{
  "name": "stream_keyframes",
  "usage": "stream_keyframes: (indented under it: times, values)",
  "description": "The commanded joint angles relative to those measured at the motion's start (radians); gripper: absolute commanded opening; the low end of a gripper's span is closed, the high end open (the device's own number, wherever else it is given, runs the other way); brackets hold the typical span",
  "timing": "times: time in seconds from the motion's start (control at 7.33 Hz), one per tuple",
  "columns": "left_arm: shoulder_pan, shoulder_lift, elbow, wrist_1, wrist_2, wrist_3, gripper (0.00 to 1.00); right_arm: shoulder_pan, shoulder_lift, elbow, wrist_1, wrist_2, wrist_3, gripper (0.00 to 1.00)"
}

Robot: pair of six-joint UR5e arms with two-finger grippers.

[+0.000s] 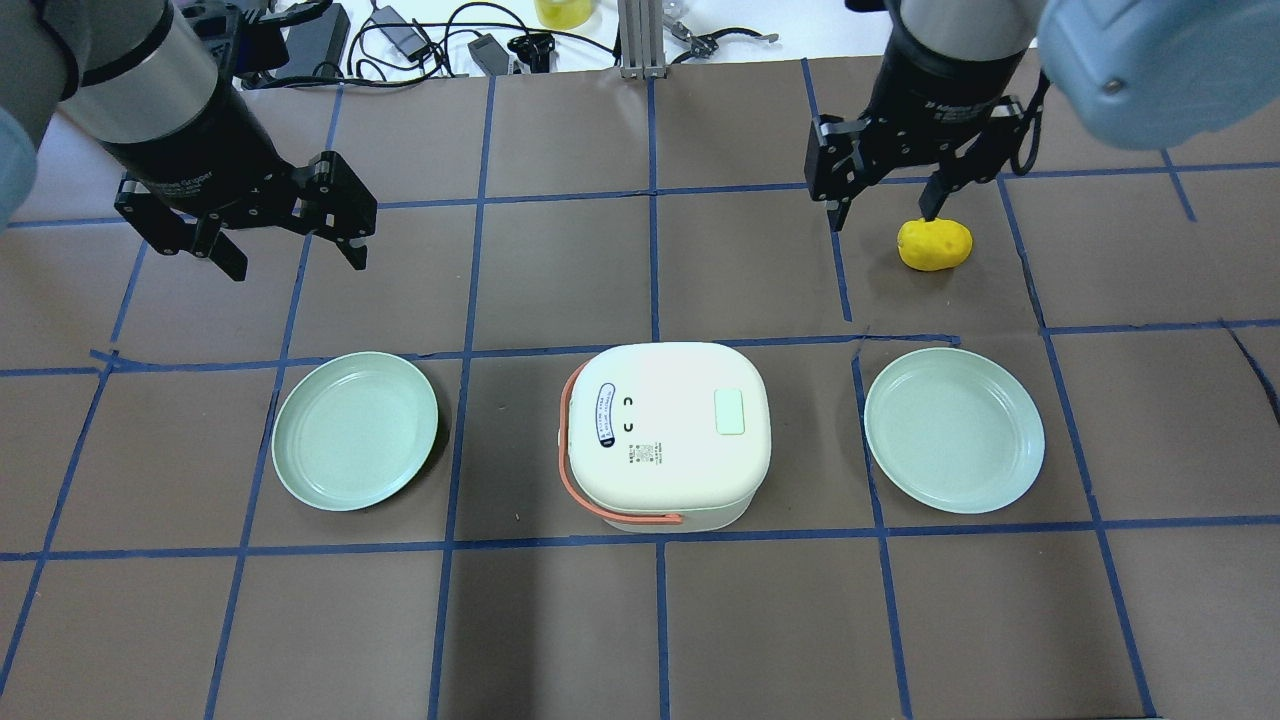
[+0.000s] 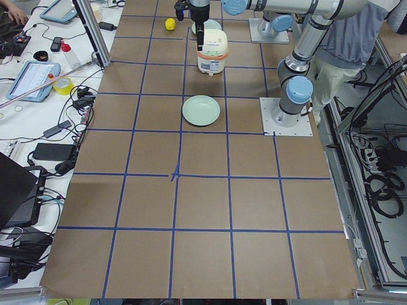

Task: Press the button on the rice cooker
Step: 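Move the right gripper down onto the rice cooker's lid button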

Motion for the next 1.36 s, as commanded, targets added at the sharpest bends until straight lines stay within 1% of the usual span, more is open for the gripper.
stream_keyframes:
  times: [0.0, 0.14, 0.41, 0.55, 0.68, 0.82, 1.23]
  values:
    - [0.000, 0.000, 0.000, 0.000, 0.000, 0.000, 1.00, 0.069, 0.000, 0.089, -0.036, 0.031, 0.042, 0.00]
    - [0.000, 0.000, 0.000, 0.000, 0.000, 0.000, 1.00, 0.087, -0.004, 0.116, -0.069, 0.066, 0.083, 0.00]
    - [0.000, 0.000, 0.000, 0.000, 0.000, 0.000, 1.00, 0.153, -0.002, 0.166, -0.106, 0.065, 0.125, 0.00]
    - [0.000, 0.000, 0.000, 0.000, 0.000, -0.002, 1.00, 0.184, 0.000, 0.211, -0.155, 0.065, 0.136, 0.00]
    - [0.000, 0.000, 0.000, 0.000, 0.000, -0.002, 1.00, 0.211, 0.001, 0.273, -0.242, 0.050, 0.151, 0.00]
    - [0.000, 0.000, 0.000, 0.000, 0.000, -0.002, 1.00, 0.216, -0.002, 0.321, -0.284, 0.047, 0.160, 0.00]
    - [0.000, 0.000, 0.000, 0.000, 0.000, 0.000, 1.00, 0.218, -0.004, 0.326, -0.283, 0.047, 0.163, 0.00]
